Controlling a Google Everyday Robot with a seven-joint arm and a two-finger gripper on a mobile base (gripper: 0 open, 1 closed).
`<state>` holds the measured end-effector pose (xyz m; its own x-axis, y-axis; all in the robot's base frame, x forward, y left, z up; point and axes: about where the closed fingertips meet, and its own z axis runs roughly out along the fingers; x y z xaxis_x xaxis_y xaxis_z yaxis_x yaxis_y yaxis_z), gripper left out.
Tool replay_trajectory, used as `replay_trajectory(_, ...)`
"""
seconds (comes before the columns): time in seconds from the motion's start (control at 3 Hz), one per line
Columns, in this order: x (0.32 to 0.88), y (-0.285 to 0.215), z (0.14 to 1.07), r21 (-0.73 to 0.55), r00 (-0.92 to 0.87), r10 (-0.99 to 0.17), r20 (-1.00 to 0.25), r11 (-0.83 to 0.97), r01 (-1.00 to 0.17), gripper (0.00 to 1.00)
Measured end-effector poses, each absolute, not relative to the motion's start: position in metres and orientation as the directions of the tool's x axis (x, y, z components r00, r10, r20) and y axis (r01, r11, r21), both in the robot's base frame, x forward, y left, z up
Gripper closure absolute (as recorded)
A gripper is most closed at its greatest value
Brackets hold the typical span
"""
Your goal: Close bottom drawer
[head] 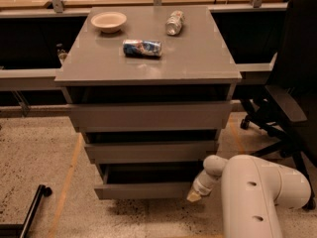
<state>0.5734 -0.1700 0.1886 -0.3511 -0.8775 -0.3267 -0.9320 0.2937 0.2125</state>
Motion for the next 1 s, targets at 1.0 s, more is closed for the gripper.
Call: replay_trajectory(1.0, 0.614, -0.166, 0.181, 0.118, -0.357, -0.832, -0.426, 0.340, -0.933, 0.84)
